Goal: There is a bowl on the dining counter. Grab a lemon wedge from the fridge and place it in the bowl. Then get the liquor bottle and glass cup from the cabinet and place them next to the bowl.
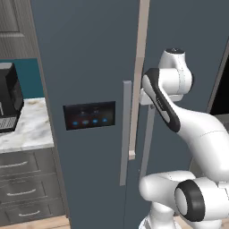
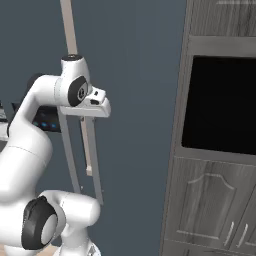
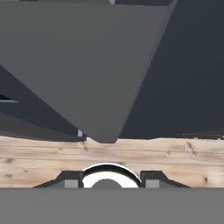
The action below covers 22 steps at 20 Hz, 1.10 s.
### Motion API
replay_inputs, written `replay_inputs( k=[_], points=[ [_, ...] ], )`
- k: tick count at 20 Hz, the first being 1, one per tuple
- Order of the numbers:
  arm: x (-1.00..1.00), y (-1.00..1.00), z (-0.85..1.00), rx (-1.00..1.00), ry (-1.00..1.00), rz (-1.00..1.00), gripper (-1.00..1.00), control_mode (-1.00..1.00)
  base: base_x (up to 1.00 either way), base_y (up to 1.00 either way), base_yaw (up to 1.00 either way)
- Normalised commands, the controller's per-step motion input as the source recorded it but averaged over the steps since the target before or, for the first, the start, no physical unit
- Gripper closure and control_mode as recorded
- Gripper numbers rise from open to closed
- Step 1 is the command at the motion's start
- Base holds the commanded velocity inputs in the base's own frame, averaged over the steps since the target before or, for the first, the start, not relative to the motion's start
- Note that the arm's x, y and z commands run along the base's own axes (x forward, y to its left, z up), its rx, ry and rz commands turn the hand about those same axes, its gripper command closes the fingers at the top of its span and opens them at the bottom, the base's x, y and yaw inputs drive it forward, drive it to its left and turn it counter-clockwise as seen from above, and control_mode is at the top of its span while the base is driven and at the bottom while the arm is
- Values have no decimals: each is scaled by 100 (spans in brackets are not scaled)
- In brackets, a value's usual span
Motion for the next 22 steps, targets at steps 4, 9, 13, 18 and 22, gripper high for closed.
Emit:
replay_inputs(
  k=[4, 9, 13, 18, 22],
  points=[
    [0, 0, 0, 0, 0, 0, -100, 100, -2, 0, 0],
    [0, 0, 0, 0, 0, 0, -100, 100, -39, 12, -1],
    [0, 0, 0, 0, 0, 0, -100, 100, -67, 28, 0],
    [0, 0, 0, 0, 0, 0, -100, 100, -47, 32, 0],
    [0, 0, 0, 0, 0, 0, -100, 100, -29, 35, 0]
  ],
)
